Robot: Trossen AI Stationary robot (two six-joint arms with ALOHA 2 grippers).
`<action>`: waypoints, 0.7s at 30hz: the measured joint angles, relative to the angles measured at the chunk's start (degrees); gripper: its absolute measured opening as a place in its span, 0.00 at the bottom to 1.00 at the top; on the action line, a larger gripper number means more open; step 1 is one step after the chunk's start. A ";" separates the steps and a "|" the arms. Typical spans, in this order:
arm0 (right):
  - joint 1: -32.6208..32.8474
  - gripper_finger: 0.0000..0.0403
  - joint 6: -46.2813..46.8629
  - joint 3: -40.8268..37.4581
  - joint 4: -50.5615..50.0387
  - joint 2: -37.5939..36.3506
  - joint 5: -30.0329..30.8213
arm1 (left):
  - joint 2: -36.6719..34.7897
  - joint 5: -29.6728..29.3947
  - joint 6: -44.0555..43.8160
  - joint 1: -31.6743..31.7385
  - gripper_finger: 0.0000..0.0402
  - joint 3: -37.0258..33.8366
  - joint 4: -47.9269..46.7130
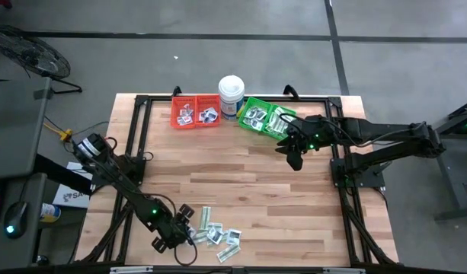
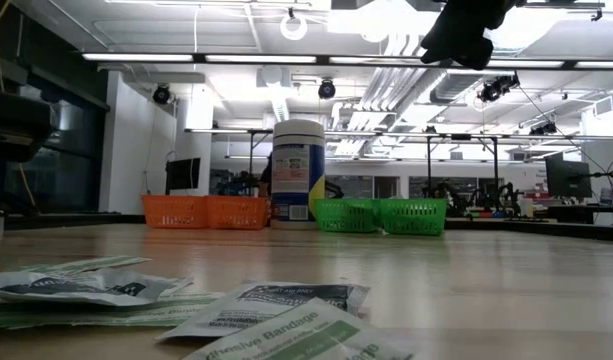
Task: Pick & Place First Aid Supplies
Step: Put the black towelette pack into the left green bin
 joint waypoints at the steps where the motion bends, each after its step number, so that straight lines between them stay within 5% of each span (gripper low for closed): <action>1: 0.00 0.28 0.00 0.00 0.00 0.00 0.00 | 0.49 0.00 0.12 0.00 0.46 0.00 0.10; 10: 0.00 0.28 1.66 0.00 -0.02 0.00 0.06 | 3.86 -1.10 2.68 -0.03 0.43 0.24 -2.04; 21: 0.00 0.28 2.12 0.00 -0.04 0.00 -0.02 | 4.01 -2.14 2.49 -0.20 0.12 0.22 -2.71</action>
